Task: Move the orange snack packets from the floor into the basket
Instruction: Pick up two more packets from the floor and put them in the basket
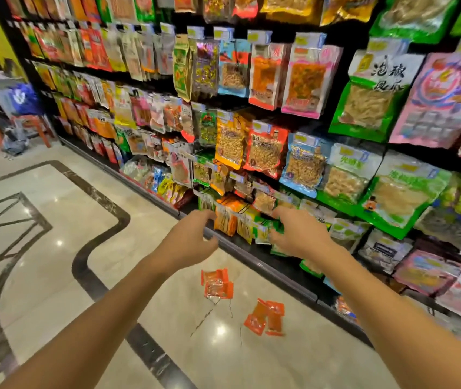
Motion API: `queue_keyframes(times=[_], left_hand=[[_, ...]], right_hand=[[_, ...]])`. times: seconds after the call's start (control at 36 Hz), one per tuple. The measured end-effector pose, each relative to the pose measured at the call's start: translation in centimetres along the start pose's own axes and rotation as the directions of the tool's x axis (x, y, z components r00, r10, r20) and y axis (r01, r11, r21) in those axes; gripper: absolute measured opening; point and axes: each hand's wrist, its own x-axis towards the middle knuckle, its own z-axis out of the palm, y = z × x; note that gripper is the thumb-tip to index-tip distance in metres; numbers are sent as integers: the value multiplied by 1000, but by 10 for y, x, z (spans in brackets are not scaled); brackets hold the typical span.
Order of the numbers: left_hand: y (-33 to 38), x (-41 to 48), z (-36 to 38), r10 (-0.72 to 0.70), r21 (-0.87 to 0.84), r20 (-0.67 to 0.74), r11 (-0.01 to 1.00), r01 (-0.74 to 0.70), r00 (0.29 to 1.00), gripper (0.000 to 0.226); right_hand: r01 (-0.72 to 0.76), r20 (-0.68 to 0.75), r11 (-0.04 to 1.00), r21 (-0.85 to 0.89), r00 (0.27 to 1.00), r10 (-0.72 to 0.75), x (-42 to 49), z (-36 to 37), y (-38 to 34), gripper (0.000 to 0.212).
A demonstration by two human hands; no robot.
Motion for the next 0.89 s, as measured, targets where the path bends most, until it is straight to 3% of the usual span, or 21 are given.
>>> queue_keyframes(times=[0.28, 0.61, 0.75, 0.89], left_hand=[[-70, 124, -1, 105, 19, 135, 994, -109, 985, 55], [-126, 305, 94, 131, 29, 370, 988, -152, 920, 52], [-174, 367, 154, 84, 62, 500, 989, -133, 862, 53], [-237, 417, 241, 22, 81, 613, 993, -90, 790, 47]], right_hand=[[-103, -8, 995, 5, 995, 103, 97, 14, -15, 50], [-361, 118, 905, 223, 932, 343, 245, 112, 61, 46], [-556, 307, 779, 290, 825, 474, 300, 196, 92, 45], [-760, 423, 537, 366, 650, 631, 323, 302, 120, 43]])
